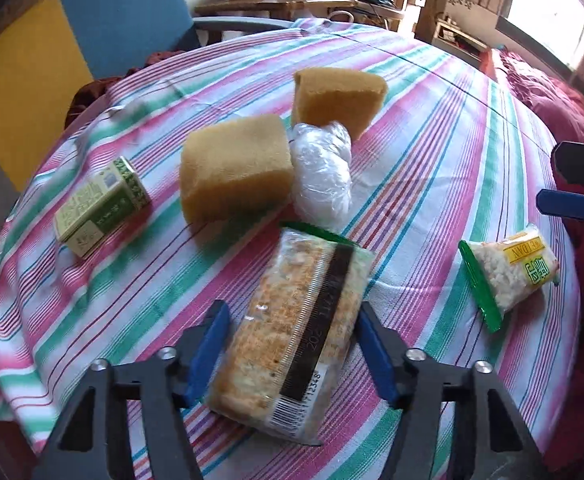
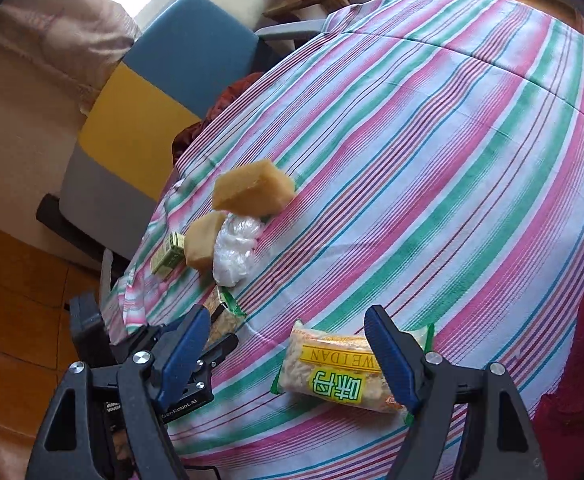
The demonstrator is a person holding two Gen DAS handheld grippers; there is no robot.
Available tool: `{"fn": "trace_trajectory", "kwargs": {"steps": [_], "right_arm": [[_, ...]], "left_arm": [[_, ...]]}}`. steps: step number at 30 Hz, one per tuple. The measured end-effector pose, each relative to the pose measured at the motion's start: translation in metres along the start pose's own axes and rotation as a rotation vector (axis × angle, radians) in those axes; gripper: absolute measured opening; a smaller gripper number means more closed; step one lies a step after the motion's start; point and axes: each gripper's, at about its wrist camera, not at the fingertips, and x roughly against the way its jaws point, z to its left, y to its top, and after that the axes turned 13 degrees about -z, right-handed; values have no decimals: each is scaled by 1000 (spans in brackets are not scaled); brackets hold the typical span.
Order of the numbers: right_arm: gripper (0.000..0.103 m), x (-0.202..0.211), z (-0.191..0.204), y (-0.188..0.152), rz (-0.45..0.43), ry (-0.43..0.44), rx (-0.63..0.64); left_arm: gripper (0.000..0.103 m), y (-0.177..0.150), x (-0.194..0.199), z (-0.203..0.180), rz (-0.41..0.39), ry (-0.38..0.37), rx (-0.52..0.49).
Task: Organize objects
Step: 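Grasp the wrapped cracker packet with the left tool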
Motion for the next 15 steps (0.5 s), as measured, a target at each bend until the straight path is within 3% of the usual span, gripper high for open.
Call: {"fn": "trace_trajectory", "kwargs": {"steps": [3, 15], "right_arm": [[81, 0, 0, 1, 0, -2, -1], [81, -9, 13, -8, 46, -30, 89]], "left_arm": [[49, -8, 9, -2, -19, 28, 47], [49, -72, 62, -26, -166, 140, 222]]}}
